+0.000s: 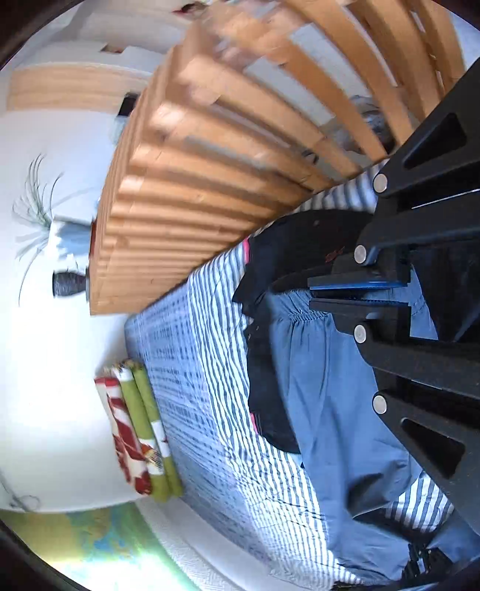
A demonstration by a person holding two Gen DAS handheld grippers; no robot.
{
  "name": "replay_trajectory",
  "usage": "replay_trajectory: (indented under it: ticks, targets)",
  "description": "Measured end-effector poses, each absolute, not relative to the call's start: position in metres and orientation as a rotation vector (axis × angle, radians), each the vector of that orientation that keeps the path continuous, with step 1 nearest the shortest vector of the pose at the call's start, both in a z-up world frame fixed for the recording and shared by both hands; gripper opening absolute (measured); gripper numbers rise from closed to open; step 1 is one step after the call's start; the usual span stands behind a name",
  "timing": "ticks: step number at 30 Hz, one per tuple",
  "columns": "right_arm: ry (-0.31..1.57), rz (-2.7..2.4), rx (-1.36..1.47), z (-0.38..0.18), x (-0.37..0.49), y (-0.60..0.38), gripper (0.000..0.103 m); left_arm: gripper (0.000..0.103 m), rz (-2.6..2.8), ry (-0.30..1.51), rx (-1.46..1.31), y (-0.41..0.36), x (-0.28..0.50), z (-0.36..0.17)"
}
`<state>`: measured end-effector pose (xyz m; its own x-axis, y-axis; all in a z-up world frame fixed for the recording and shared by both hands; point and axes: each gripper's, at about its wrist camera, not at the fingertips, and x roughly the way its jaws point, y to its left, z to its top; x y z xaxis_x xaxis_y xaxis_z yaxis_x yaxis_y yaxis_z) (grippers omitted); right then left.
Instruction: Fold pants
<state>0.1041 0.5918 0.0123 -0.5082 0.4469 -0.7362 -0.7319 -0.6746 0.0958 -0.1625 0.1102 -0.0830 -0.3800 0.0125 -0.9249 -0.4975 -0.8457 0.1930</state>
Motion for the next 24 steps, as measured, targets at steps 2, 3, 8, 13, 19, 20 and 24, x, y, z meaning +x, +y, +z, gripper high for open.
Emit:
replay_trajectory:
  ticks: [2,3,8,13,19,20,24]
  targets:
    - [0.593,2.138,-0.980,-0.010,0.112,0.602,0.004,0.004,2.286,0.660,-1.512,0.109,-0.159,-0.077]
    - [0.604,2.113,-0.981,-0.014,0.116,0.604,0.004,0.004,2.286,0.666,-1.499,0.111,-0.156,-0.073]
    - [0.732,2.091,-0.915,-0.015,0.112,0.622,0.004,0.040,2.272,0.659,-1.403,0.136,-0.159,-0.061]
    - [0.636,2.137,-0.847,0.016,0.087,0.618,0.004,0.021,2.235,0.760,-1.498,0.157,-0.196,-0.098]
    - [0.536,2.128,-0.780,0.040,0.070,0.625,0.004,0.003,2.189,0.519,-1.515,0.134,-0.196,-0.066]
    - [0.510,2.105,-0.792,0.035,0.067,0.628,0.004,0.003,2.161,0.493,-1.498,0.130,-0.191,-0.056]
    - [0.547,2.037,-0.899,0.003,0.058,0.641,0.006,0.054,2.130,0.390,-1.495,0.110,-0.181,-0.034]
